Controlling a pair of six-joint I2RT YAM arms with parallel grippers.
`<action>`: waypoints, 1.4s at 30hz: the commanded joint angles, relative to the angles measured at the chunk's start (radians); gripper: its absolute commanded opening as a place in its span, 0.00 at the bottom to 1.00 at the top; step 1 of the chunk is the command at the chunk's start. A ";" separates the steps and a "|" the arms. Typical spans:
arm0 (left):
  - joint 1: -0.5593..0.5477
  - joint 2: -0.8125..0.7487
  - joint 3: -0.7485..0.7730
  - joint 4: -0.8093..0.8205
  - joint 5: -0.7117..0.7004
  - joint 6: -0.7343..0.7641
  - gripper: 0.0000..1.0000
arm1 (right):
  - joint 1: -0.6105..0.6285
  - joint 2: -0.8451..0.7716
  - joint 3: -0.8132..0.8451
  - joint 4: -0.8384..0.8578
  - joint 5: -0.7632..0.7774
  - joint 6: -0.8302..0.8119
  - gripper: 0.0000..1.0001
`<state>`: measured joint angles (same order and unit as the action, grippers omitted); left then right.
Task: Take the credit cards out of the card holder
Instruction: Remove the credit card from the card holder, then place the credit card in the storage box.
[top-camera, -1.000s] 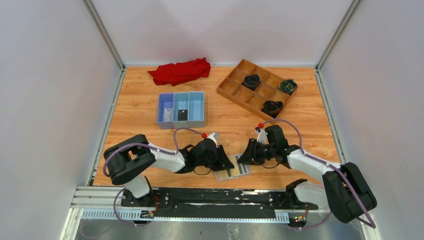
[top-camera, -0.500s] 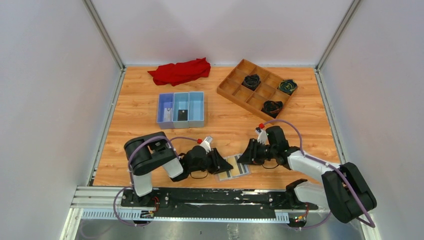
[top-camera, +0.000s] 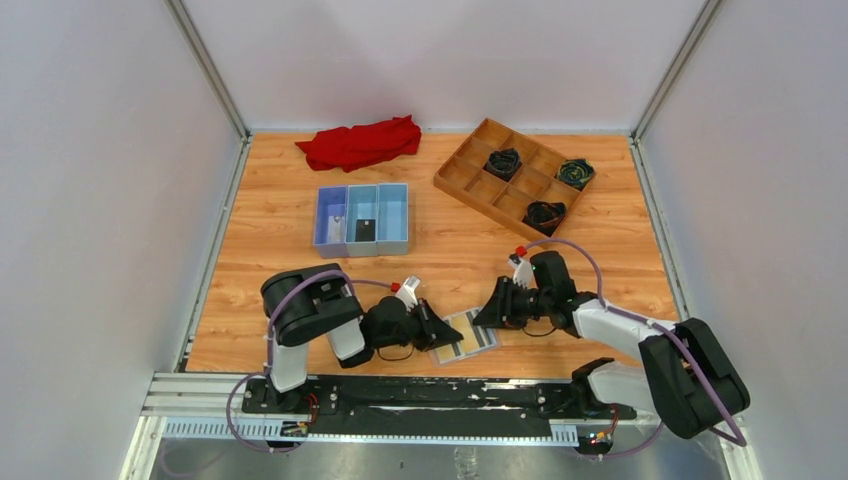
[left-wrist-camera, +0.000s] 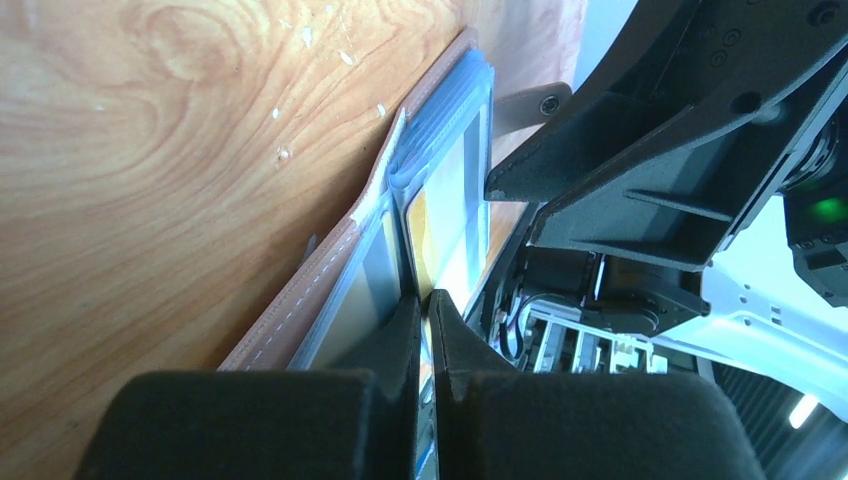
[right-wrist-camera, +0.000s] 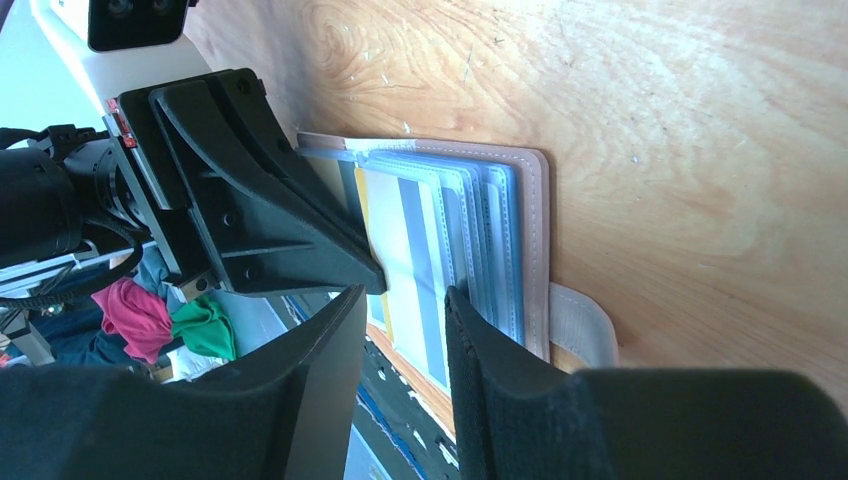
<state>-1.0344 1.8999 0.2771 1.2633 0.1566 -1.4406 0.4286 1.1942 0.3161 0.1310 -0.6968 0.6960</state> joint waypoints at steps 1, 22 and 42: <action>-0.005 -0.022 -0.021 0.037 -0.042 0.013 0.00 | 0.018 0.041 -0.041 -0.101 0.043 -0.023 0.40; 0.001 -0.371 -0.162 -0.328 -0.055 0.072 0.00 | 0.017 0.049 -0.041 -0.106 0.070 -0.025 0.39; 0.001 -0.773 0.482 -1.826 -0.272 0.575 0.00 | 0.017 0.055 -0.014 -0.119 0.065 -0.036 0.39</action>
<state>-1.0355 1.1679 0.6655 -0.2264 -0.0071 -0.9962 0.4355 1.2190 0.3214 0.1390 -0.7063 0.7052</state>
